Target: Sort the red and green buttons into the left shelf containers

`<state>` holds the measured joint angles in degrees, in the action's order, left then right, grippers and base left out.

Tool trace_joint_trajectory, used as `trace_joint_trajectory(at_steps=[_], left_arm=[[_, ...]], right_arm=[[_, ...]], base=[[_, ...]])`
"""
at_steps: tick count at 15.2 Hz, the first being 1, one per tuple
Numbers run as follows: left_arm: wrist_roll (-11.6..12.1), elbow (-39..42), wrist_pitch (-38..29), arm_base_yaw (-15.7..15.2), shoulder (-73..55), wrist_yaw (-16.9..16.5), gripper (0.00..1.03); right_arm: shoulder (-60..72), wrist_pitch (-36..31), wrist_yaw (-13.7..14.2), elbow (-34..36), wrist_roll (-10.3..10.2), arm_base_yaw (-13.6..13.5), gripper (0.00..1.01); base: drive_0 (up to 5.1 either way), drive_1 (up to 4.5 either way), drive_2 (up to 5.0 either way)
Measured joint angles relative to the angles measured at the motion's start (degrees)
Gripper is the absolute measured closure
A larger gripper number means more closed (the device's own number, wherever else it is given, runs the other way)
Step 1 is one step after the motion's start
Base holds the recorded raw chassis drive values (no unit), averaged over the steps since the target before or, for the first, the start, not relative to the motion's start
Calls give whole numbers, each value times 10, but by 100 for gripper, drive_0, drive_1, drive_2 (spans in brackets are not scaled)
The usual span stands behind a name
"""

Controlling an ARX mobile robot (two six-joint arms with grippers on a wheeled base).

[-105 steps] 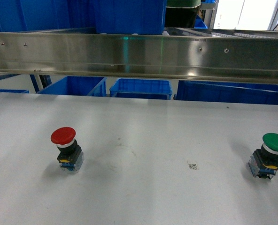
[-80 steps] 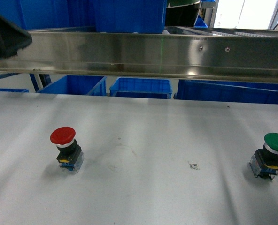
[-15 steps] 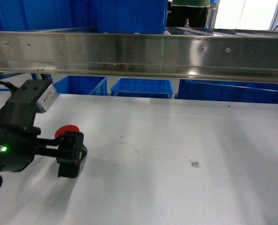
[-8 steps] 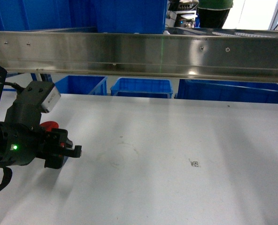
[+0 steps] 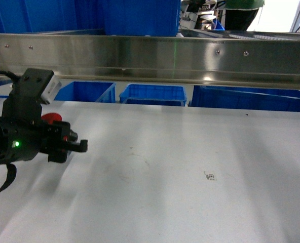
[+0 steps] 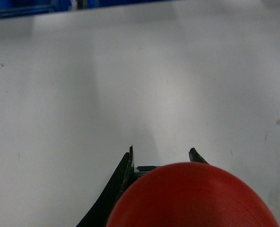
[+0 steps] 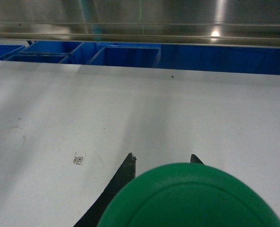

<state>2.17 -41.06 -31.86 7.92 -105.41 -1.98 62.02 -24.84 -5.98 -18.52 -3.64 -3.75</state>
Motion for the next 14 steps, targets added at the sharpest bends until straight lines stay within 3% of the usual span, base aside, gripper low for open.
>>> trace_joint_trajectory(at_steps=[1, 2, 3, 4, 5, 6, 7, 8, 14], left_arm=[[-7, -22, 32, -5, 0, -22, 76], [-11, -27, 23, -5, 0, -30, 76], [-12, -27, -22, -5, -5, -26, 76], [-6, -27, -25, -5, 5, -21, 76], [16, 42, -10, -17, 153, 3, 76], [-3, 13, 101, -109, 393, -29, 76], [-19, 27, 208, -131, 443, -62, 76], [-19, 30, 207, -97, 475, -64, 76], [-19, 29, 211, -98, 472, -60, 76]], right_arm=[[0, 0, 0, 0, 0, 0, 74], [0, 0, 0, 0, 0, 0, 74], [0, 0, 0, 0, 0, 0, 74], [0, 0, 0, 0, 0, 0, 74], [0, 0, 0, 0, 0, 0, 74], [0, 0, 0, 0, 0, 0, 74], [0, 0, 0, 0, 0, 0, 74], [0, 0, 0, 0, 0, 0, 74], [0, 0, 0, 0, 0, 0, 74]], base=[[0, 0, 0], [0, 0, 0], [0, 0, 0], [0, 0, 0], [0, 0, 0], [0, 0, 0], [0, 0, 0], [0, 0, 0], [0, 0, 0]])
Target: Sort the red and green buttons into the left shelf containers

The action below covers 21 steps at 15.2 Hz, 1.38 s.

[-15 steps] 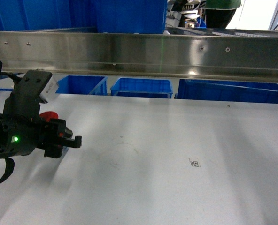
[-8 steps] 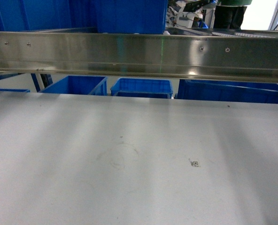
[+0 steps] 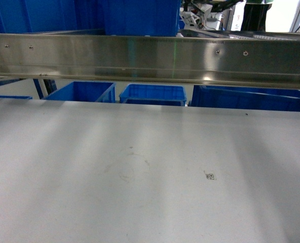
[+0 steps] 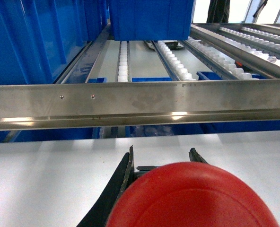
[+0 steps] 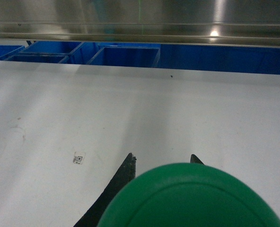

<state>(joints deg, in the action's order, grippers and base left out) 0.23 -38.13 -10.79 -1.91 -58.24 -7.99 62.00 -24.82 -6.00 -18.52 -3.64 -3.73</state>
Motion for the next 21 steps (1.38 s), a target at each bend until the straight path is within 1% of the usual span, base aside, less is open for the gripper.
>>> trace_joint_trajectory(at_steps=[2, 3, 4, 5, 6, 7, 8, 9, 15, 16, 17, 18, 19, 20, 21], left_arm=[[-1, 0, -1, 2, 0, -2, 76], [-3, -4, -4, 10, 2, -2, 76], [-10, -17, 19, 30, 27, -3, 76], [-19, -23, 51, 33, 65, -9, 76], [-35, -26, 106, 20, 123, -10, 76], [-44, -26, 143, 9, 151, -12, 76], [-46, -26, 172, 0, 171, -18, 76], [-47, -23, 226, -33, 216, -46, 76], [-47, -20, 226, -37, 218, -49, 76], [-47, -20, 226, -37, 219, -49, 76], [-47, -20, 226, -37, 219, -50, 76], [-47, -20, 226, -37, 219, -49, 76], [-47, -20, 226, -37, 219, -49, 76], [-47, -20, 226, -37, 220, -50, 76], [-47, -20, 226, -35, 220, -50, 76]], right_arm=[[0, 0, 0, 0, 0, 0, 74], [-9, 14, 0, 0, 0, 1, 74], [-69, 58, -1, 5, 1, 17, 74], [-133, 99, -3, 5, 1, 35, 74], [-210, 172, -23, 6, 1, 61, 74], [-246, 216, -40, 9, 0, 73, 74], [-275, 246, -49, 13, 0, 75, 74], [-308, 266, -50, 15, 0, 66, 74], [-306, 268, -51, 15, 0, 64, 74], [-306, 264, -55, 15, 0, 65, 74], [-319, 264, -62, 9, -1, 76, 74], [-339, 280, -73, -10, -10, 94, 74], [-354, 297, -84, -41, -18, 113, 74], [-364, 314, -103, -78, -28, 133, 74], [-366, 326, -116, -98, -32, 135, 74]], base=[[0, 0, 0], [0, 0, 0], [0, 0, 0], [0, 0, 0], [0, 0, 0], [0, 0, 0], [0, 0, 0], [0, 0, 0], [0, 0, 0], [0, 0, 0], [0, 0, 0], [0, 0, 0], [0, 0, 0], [0, 0, 0], [0, 0, 0]])
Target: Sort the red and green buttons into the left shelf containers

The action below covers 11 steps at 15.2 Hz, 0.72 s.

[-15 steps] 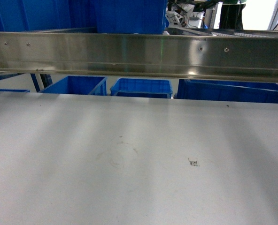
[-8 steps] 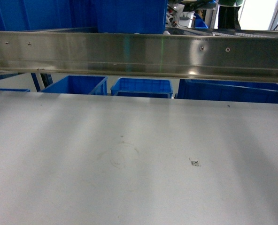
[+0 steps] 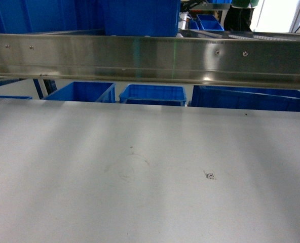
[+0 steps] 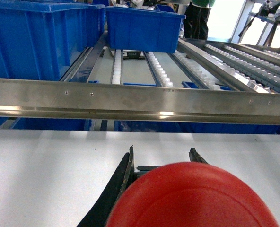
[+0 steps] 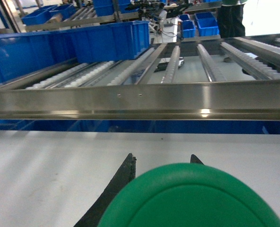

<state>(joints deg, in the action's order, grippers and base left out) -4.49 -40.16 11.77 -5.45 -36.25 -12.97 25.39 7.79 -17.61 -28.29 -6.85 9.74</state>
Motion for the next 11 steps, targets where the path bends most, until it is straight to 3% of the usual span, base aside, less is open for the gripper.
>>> trace_joint_trajectory(at_steps=[1, 3, 4, 8, 11], left_arm=[[0, 0, 0, 0, 0, 0, 76], [0, 0, 0, 0, 0, 0, 76], [0, 0, 0, 0, 0, 0, 76], [0, 0, 0, 0, 0, 0, 76], [0, 0, 0, 2, 0, -5, 76]], right_arm=[[0, 7, -9, -3, -1, -3, 74], [2, 25, -16, 9, 3, -47, 74], [7, 26, -20, 14, 5, -52, 74], [4, 25, -17, 14, 5, -49, 74], [4, 24, -17, 14, 5, -49, 74]], base=[[0, 0, 0], [0, 0, 0], [0, 0, 0], [0, 0, 0], [-465, 106, 380]])
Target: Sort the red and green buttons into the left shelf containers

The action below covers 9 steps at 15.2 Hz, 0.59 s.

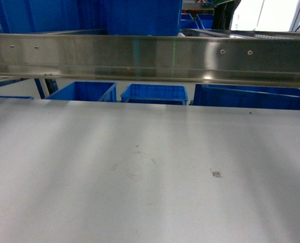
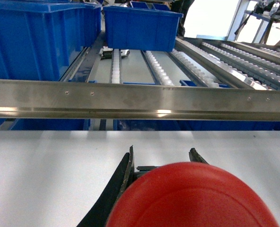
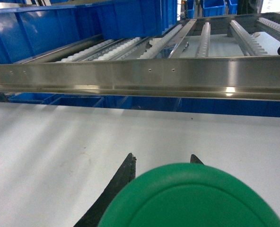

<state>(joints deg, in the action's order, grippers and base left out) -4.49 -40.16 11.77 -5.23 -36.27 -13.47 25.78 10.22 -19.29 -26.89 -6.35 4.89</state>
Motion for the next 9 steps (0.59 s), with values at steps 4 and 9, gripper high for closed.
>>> trace_joint_trajectory(at_steps=[4, 9], left_arm=[[0, 0, 0, -3, 0, 5, 76], [0, 0, 0, -3, 0, 5, 76]], right_arm=[[0, 1, 0, 0, 0, 0, 74], [0, 0, 0, 0, 0, 0, 74]], base=[[-465, 95, 384], [-484, 141, 334]])
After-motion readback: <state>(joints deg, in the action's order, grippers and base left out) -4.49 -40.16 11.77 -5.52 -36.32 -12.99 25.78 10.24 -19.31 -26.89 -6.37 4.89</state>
